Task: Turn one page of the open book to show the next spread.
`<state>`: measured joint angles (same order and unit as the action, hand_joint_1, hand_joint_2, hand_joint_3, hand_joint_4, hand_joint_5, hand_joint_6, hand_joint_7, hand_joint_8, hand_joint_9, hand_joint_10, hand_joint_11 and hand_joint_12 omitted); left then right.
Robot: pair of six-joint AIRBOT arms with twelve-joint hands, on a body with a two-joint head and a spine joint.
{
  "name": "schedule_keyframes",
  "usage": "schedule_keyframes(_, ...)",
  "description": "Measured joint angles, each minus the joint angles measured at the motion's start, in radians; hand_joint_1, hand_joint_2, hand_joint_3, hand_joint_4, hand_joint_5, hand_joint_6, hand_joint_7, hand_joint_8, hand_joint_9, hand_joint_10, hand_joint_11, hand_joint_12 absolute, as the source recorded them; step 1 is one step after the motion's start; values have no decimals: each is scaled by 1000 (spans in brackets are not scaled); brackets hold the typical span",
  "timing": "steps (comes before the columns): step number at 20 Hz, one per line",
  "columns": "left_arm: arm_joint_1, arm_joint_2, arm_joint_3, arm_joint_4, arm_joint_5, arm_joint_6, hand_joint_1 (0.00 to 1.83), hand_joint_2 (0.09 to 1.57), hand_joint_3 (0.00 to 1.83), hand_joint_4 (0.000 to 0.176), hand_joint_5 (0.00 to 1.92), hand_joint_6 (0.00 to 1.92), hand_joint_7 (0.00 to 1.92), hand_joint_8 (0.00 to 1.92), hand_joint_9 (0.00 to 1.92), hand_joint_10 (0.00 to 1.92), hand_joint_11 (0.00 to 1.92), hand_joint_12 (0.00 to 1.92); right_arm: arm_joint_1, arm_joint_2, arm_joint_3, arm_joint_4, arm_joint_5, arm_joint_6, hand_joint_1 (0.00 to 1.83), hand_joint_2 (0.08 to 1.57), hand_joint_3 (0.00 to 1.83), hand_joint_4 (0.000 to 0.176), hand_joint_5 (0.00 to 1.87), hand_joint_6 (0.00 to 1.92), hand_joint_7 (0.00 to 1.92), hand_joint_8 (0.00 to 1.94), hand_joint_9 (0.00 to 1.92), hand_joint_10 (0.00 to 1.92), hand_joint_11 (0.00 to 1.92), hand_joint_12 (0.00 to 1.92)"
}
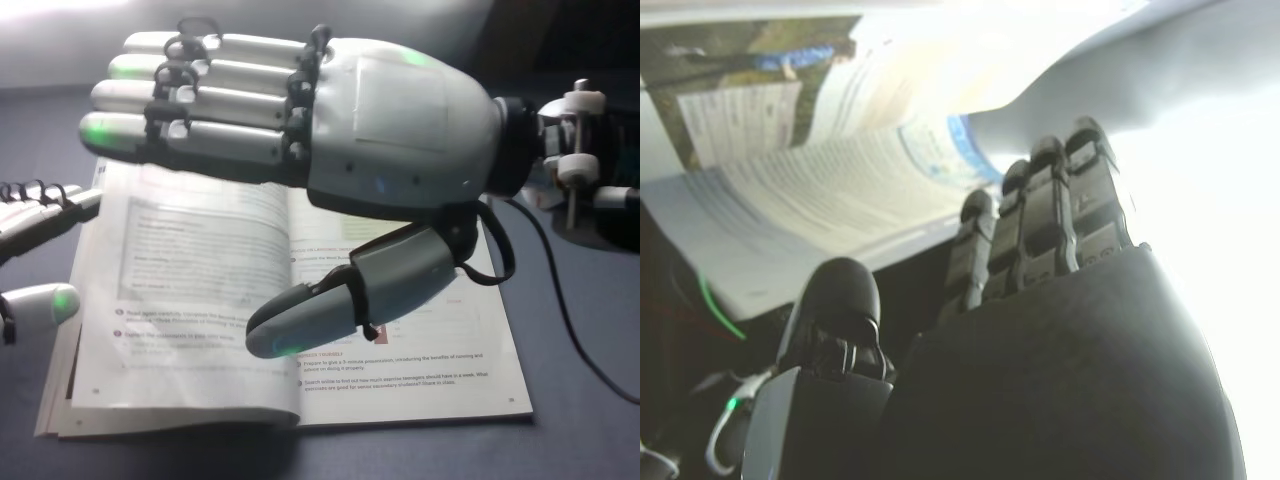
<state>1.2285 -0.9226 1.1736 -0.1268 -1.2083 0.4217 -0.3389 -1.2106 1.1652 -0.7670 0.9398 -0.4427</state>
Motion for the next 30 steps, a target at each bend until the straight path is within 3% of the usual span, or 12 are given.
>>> schedule_keyframes(4,5,40,-30,-25,-44,25,0,1427,2,101,0,0,0,0,0,0,0,0,-39,111,-67,16,-2,-33,0,1045,0,0,0,0,0,0,0,0,0,0)
schedule_keyframes(5,8,55,-42,-24,-48,40,119,1291,0,24,0,0,0,0,0,0,0,0,-58,148,-77,28,-23,-55,0,1062,0,0,0,0,0,0,0,0,0,0)
schedule_keyframes(6,9,72,-57,-22,-69,57,107,1255,0,0,0,0,0,0,0,0,0,0,-82,198,-93,55,-69,-74,0,1033,0,0,0,0,0,0,0,0,0,0)
schedule_keyframes(9,9,92,-76,-11,-120,77,97,1270,0,0,0,0,0,0,0,0,0,0,-123,299,-140,145,-128,-140,51,1085,4,0,0,0,0,0,0,0,0,0)
schedule_keyframes(10,9,96,-78,-11,-130,77,247,1314,13,2,0,0,0,0,0,0,0,0,-137,323,-153,177,-133,-162,9,1091,6,57,0,0,0,0,0,0,0,0)
schedule_keyframes(14,9,122,-85,-9,-164,83,147,1296,0,50,0,0,0,0,0,0,0,0,-237,427,-208,373,-153,-308,0,1105,8,0,0,0,0,0,0,0,1,0)
schedule_keyframes(19,-29,100,-71,43,-174,80,16,1283,0,10,4,1,0,0,0,0,0,0,-304,455,-233,514,-158,-386,0,1124,14,0,0,0,0,0,0,0,0,0)
schedule_keyframes(24,-72,52,-44,26,-179,70,115,1281,0,0,0,0,0,0,0,0,0,0,-365,475,-248,637,-105,-441,12,1202,17,0,0,0,0,0,0,0,0,0)
schedule_keyframes(25,-90,39,-35,29,-183,68,150,1277,0,0,0,0,0,0,0,0,0,0,-384,478,-248,664,-75,-449,55,1236,19,19,0,0,0,0,0,0,0,0)
schedule_keyframes(28,-148,4,-10,39,-186,62,232,1283,0,0,0,0,0,0,0,0,25,13,-458,500,-280,767,37,-501,189,1247,10,0,0,0,0,0,0,0,0,0)
schedule_keyframes(29,-164,-3,-5,38,-187,62,169,1280,0,0,0,0,0,0,0,0,35,21,-484,510,-287,791,85,-512,223,1229,0,66,0,0,0,0,0,0,0,0)
schedule_keyframes(30,-181,-24,10,40,-192,60,183,1273,0,0,0,0,0,0,0,0,6,3,-524,523,-293,830,154,-521,234,1229,0,99,0,0,0,0,0,0,1,0)
